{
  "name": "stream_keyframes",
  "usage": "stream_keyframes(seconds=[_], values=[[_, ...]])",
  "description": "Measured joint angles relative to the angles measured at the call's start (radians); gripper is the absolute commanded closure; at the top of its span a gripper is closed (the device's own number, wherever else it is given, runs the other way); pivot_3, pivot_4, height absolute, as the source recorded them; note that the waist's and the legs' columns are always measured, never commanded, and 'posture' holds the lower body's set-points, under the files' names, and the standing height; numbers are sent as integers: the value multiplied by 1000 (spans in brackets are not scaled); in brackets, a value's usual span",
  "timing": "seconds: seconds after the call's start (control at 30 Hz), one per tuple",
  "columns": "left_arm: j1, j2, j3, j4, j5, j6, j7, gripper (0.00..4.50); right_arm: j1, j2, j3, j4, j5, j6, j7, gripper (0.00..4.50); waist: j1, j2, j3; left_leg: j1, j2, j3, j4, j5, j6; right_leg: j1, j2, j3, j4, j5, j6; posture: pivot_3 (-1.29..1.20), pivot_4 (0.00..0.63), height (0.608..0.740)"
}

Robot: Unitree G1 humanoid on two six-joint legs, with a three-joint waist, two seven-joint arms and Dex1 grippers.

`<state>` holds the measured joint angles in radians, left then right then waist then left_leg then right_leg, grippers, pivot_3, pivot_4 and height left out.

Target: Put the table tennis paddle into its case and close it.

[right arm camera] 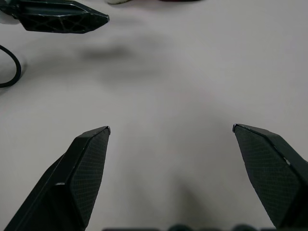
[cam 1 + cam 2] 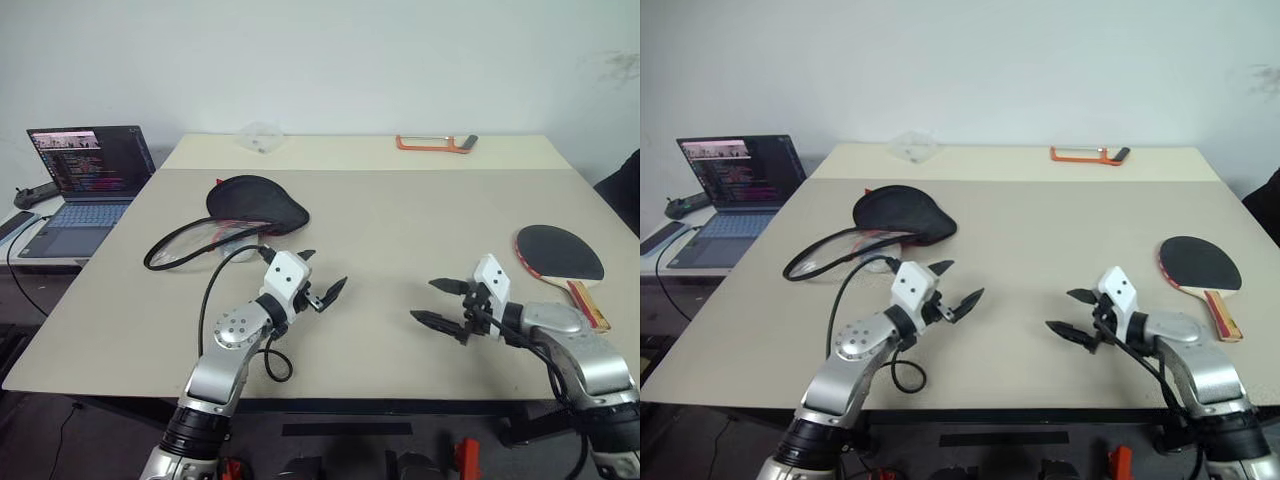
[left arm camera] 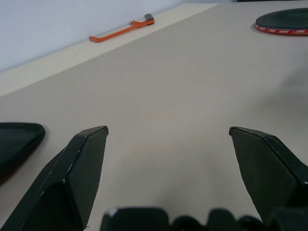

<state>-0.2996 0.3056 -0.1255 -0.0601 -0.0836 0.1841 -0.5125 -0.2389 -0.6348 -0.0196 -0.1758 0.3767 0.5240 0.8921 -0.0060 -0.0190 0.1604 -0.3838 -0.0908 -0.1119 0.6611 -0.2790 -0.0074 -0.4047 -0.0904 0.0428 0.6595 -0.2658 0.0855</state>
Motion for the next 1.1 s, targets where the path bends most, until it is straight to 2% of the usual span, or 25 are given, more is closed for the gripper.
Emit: stream_keyframes(seconds=[0.2, 0.3, 0.47, 0.63, 0.9, 1.1], values=[[-50, -32, -14, 110, 9, -63, -3, 100, 33, -19, -7, -52, -1, 15, -34, 1, 8, 0, 0, 0, 0, -1, 0, 0, 0, 1, 0, -1, 0, 0, 0, 0, 150, 740], [-99, -53, 4, 119, -29, -86, -25, 100, 37, -19, -12, -78, 7, 35, -51, 1, 9, -1, 1, -1, 0, -1, 1, 1, -2, 0, 0, -1, 0, 0, 0, 0, 150, 740], [-157, 4, 80, 61, -102, -86, -69, 100, 15, -23, -35, -91, 40, 53, -48, 1, -1, -1, 1, 0, 0, 0, 0, 2, -3, 0, 0, 0, 0, 0, 0, 0, 150, 740], [-95, 69, 162, 28, -140, -78, -86, 100, -42, -8, -29, -82, 47, 69, -53, 1, 1, -1, 1, 0, 0, -1, 0, 2, -3, 0, 0, -1, 0, 0, 0, 0, 150, 740], [-43, 40, 201, 16, -152, -57, -11, 100, -42, -14, -6, -95, 66, 80, -24, 1, 13, -2, 1, -1, 0, -1, 0, 2, -3, 0, 0, -1, -1, 0, 0, 0, 150, 740], [4, 40, 197, -93, -159, -60, 7, 100, -38, -12, 13, -93, 66, 77, -22, 1, 9, -2, 1, -1, 0, -1, 0, 2, -3, 0, 0, -1, -1, 0, 0, 0, 150, 740]])
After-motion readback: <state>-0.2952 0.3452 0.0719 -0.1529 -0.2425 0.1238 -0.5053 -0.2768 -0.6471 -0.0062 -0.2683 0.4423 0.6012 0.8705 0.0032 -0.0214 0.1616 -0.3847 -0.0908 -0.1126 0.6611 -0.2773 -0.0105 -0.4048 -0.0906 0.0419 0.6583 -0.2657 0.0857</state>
